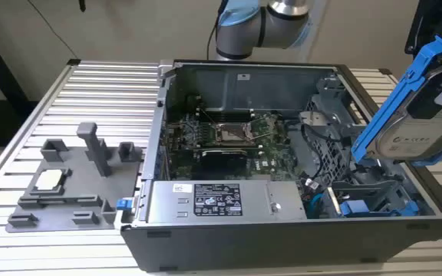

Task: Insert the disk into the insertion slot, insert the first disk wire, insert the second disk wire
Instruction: 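Insert the disk into the insertion slot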

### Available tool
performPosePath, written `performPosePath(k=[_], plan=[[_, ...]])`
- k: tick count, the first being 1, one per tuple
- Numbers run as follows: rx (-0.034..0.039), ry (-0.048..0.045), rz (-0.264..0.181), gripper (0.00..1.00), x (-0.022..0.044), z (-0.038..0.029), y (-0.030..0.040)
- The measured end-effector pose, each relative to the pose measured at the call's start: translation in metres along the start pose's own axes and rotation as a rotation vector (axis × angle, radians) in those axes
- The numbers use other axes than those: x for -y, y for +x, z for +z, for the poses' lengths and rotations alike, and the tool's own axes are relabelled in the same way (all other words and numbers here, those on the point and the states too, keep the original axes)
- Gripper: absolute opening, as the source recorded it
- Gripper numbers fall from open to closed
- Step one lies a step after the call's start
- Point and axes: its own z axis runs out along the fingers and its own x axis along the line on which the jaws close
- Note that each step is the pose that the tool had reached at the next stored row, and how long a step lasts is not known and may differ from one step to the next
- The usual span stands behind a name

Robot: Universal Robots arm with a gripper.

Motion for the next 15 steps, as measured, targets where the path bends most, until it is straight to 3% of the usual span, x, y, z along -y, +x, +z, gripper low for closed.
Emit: performPosePath(k=[11, 15], plan=[[-0.0001, 0.0, 0.0, 0.33, 0.0, 0.0001, 0.0], [-0.0002, 0.0, 0.0, 0.33, 0.0001, 0.0033, 0.0001]])
